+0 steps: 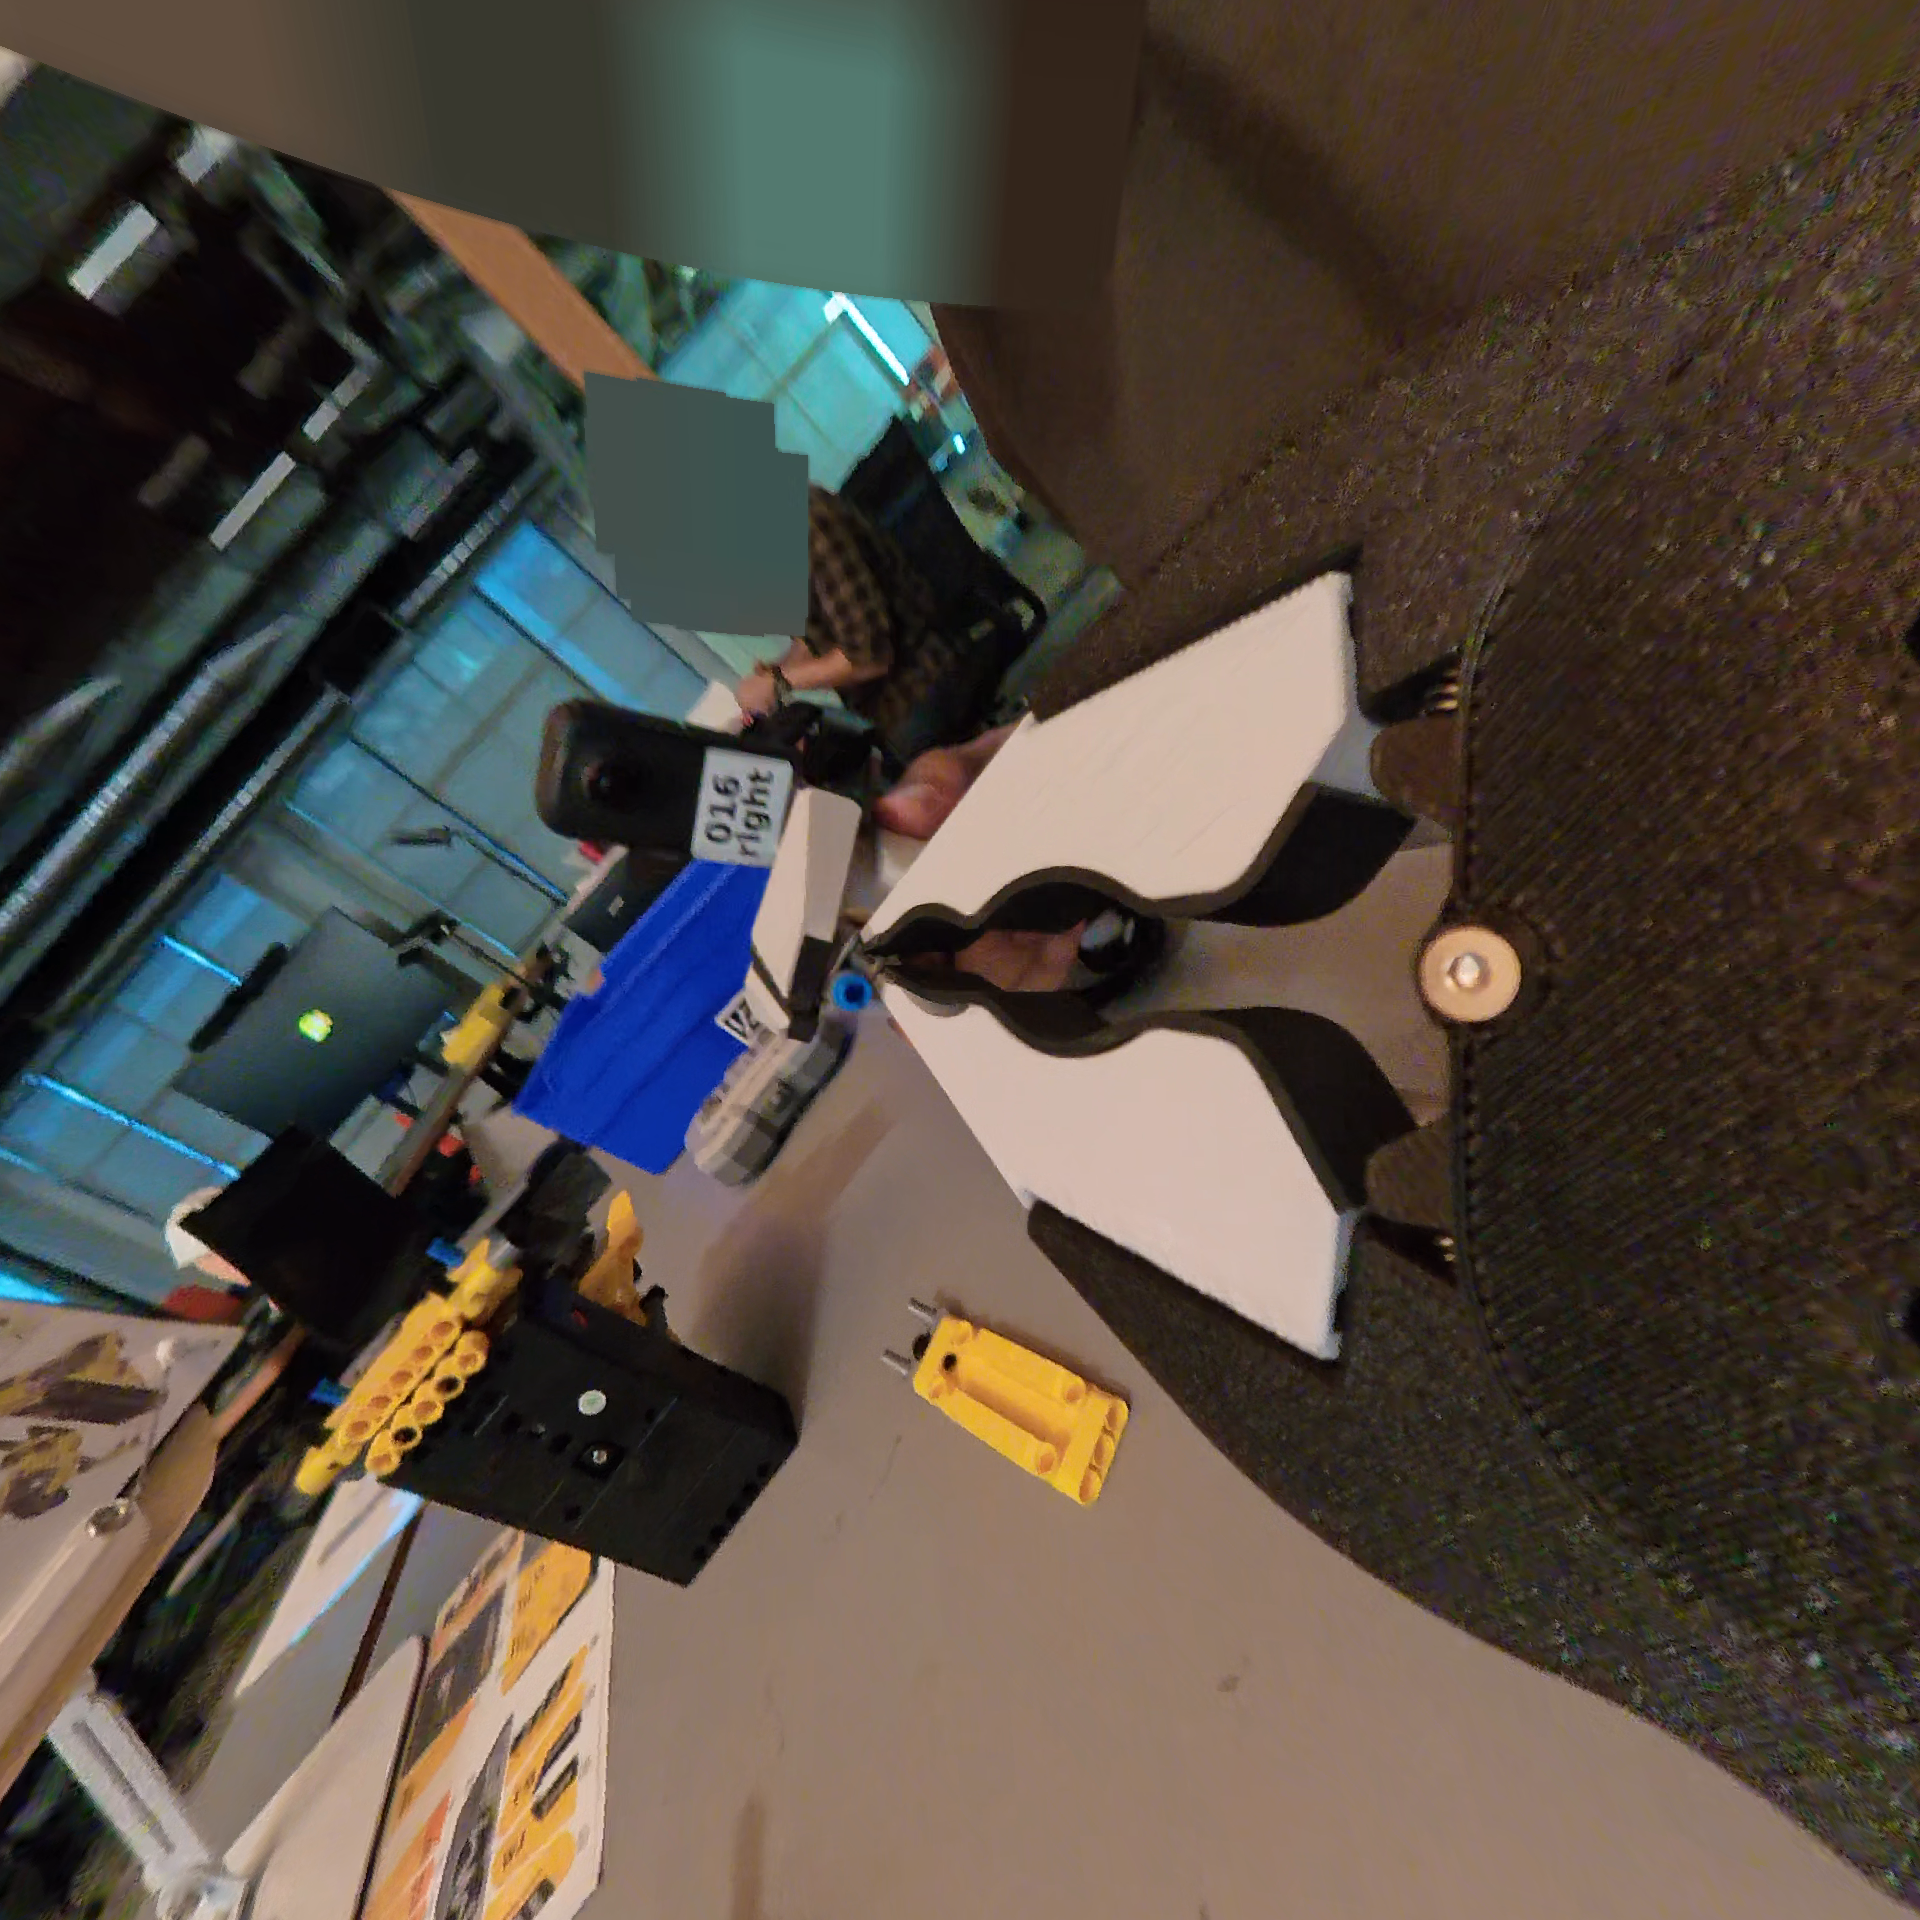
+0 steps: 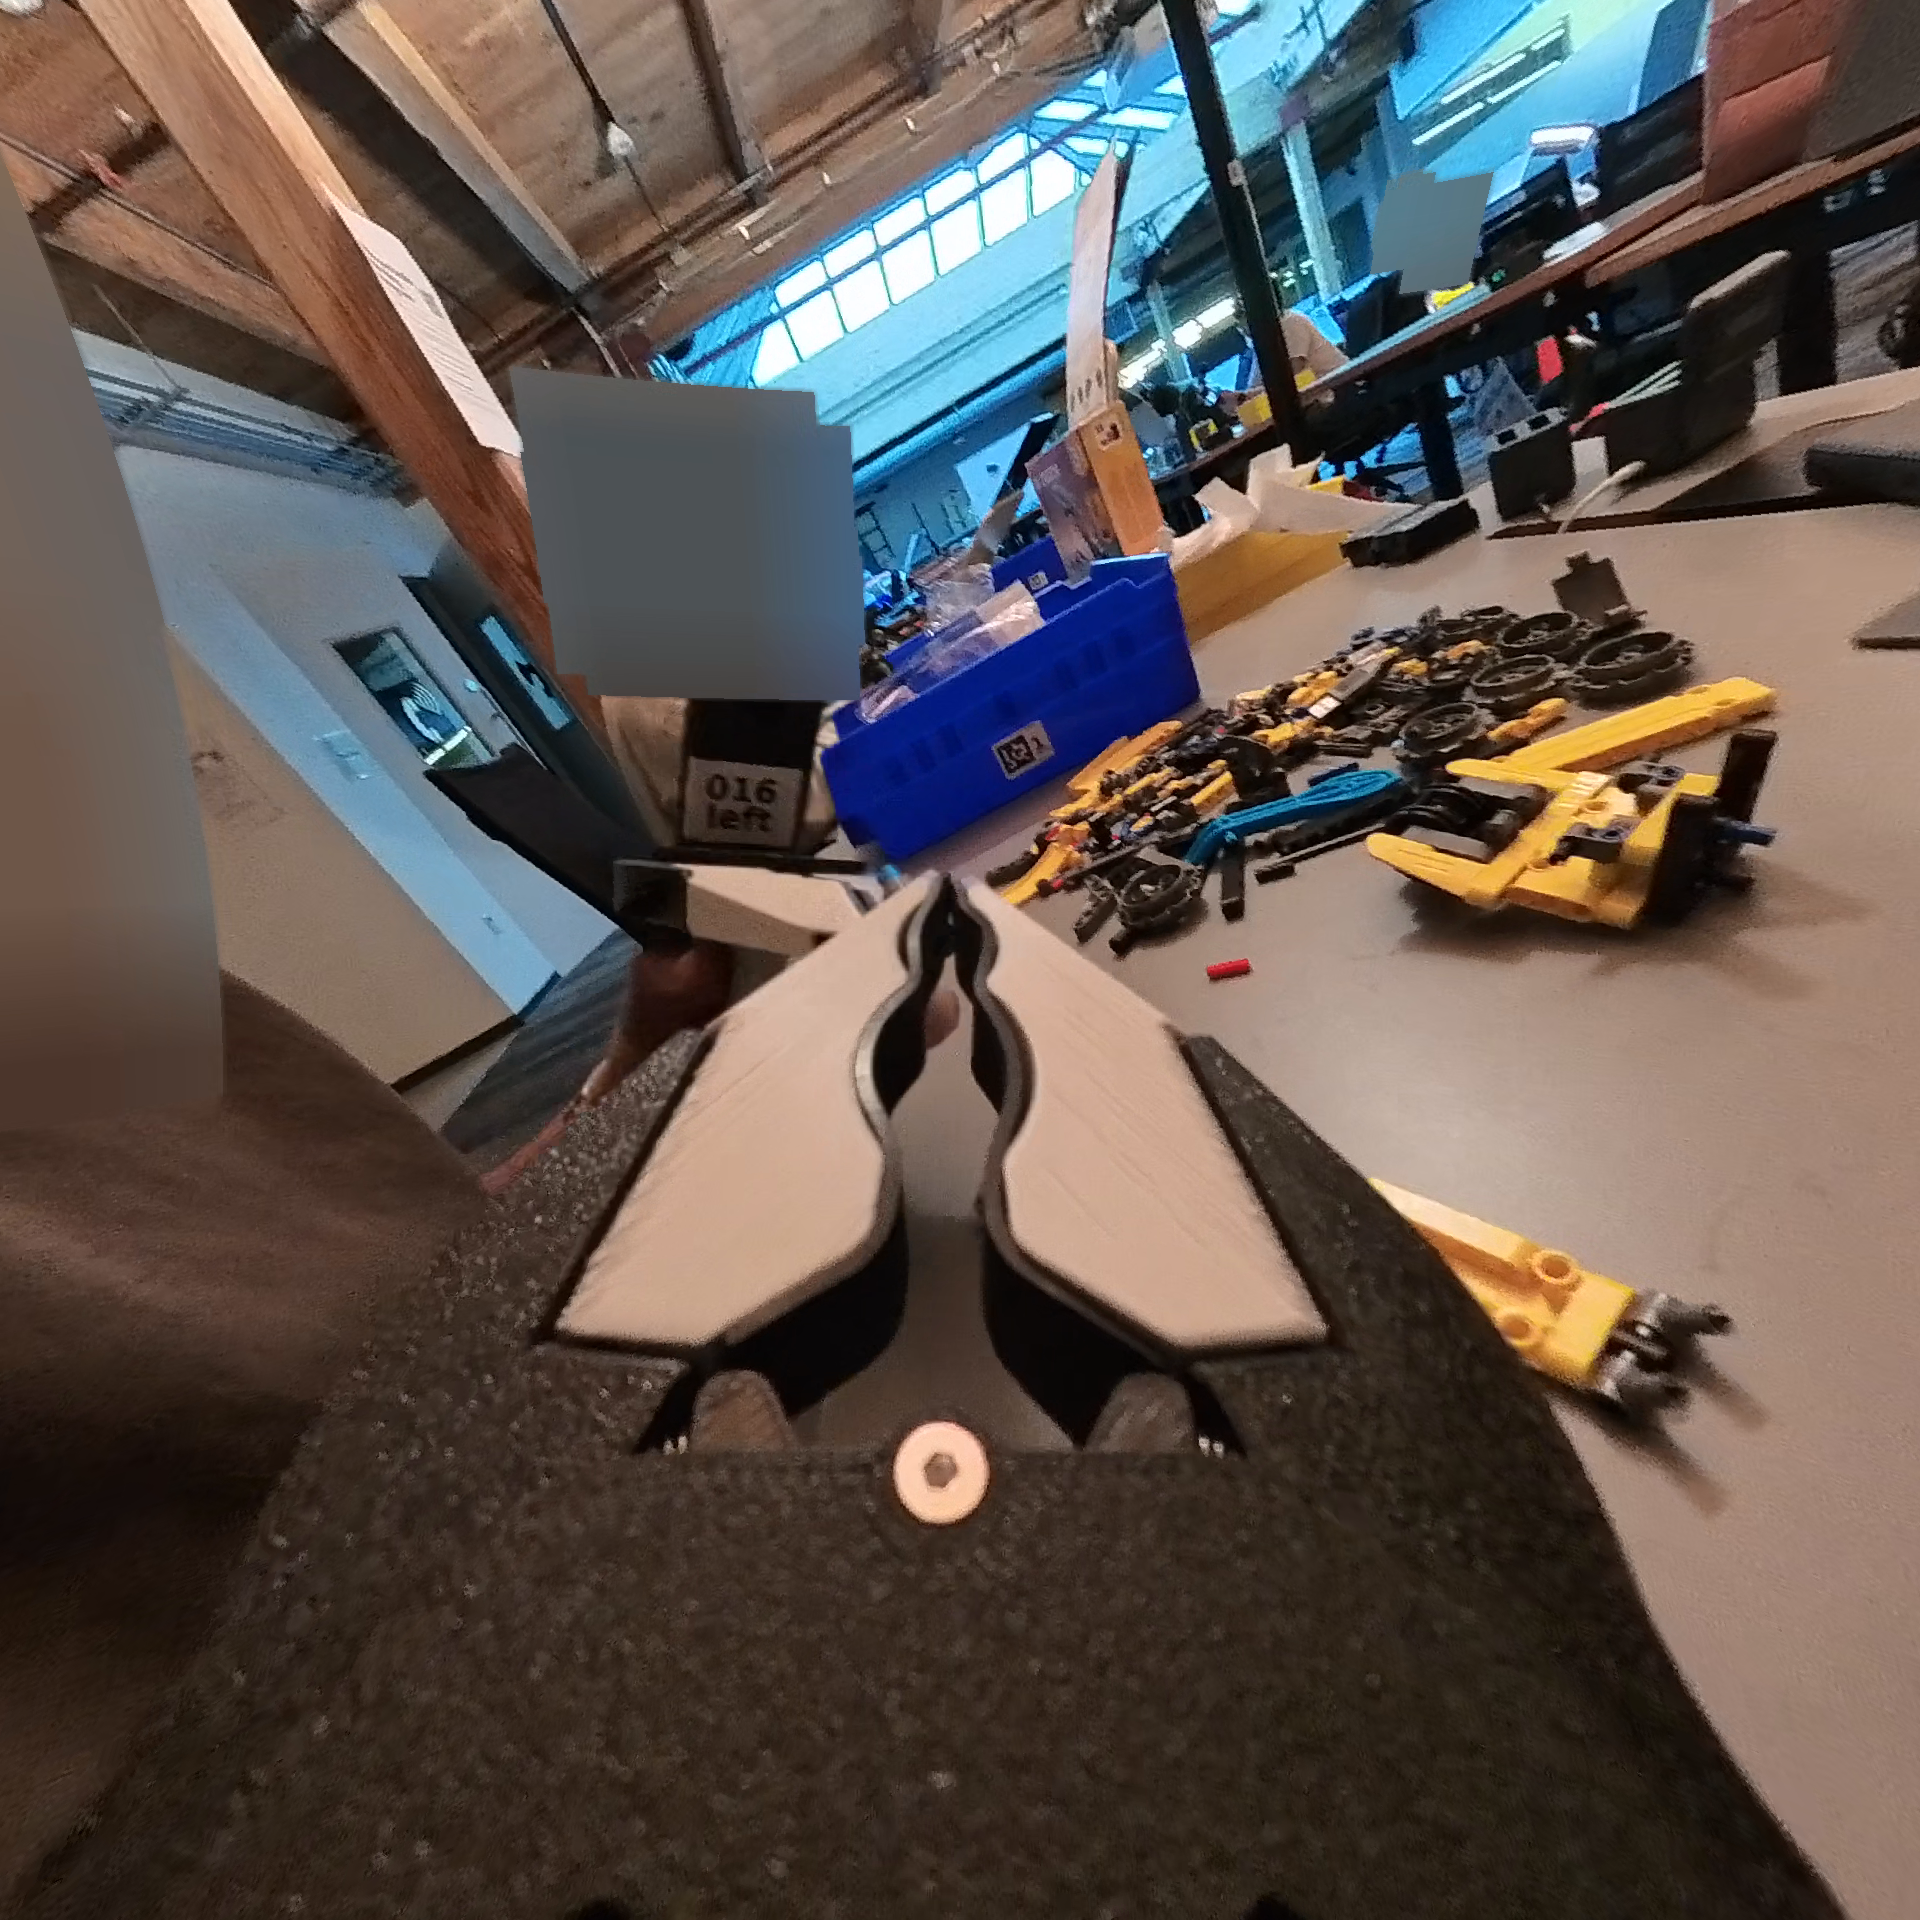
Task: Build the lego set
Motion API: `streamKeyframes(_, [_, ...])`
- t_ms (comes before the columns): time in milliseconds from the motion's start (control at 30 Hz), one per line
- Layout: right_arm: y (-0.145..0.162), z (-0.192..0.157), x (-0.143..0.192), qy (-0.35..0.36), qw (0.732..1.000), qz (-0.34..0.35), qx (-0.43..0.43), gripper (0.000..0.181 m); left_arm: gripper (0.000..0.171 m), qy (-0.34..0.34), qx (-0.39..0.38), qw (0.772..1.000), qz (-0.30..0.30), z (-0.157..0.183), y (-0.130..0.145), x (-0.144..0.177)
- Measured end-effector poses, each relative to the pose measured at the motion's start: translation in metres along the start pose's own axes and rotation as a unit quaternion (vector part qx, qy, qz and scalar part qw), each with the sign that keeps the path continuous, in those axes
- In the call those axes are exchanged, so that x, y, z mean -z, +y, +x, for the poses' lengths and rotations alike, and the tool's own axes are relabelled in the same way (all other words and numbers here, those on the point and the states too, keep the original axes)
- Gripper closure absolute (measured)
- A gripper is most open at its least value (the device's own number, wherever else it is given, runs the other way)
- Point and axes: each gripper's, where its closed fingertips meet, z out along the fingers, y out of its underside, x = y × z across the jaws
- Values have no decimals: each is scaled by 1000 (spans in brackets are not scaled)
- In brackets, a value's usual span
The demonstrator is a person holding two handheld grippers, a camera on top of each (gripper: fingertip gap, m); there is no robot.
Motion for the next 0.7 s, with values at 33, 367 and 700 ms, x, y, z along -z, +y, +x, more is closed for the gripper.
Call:
streamKeyframes(33, [1,1,2,2,1000,-3,1,181,171,-14,-9,1000,-8,-2,3,-2])
streamKeyframes(367, [18,31,35,88,994,-65,-6,181,165,-88,-11,995,-53,-30,20,-1])
streamKeyframes(700, [29,71,91,250,950,-163,91,172,157,-153,-87,978,-117,-48,35,0])
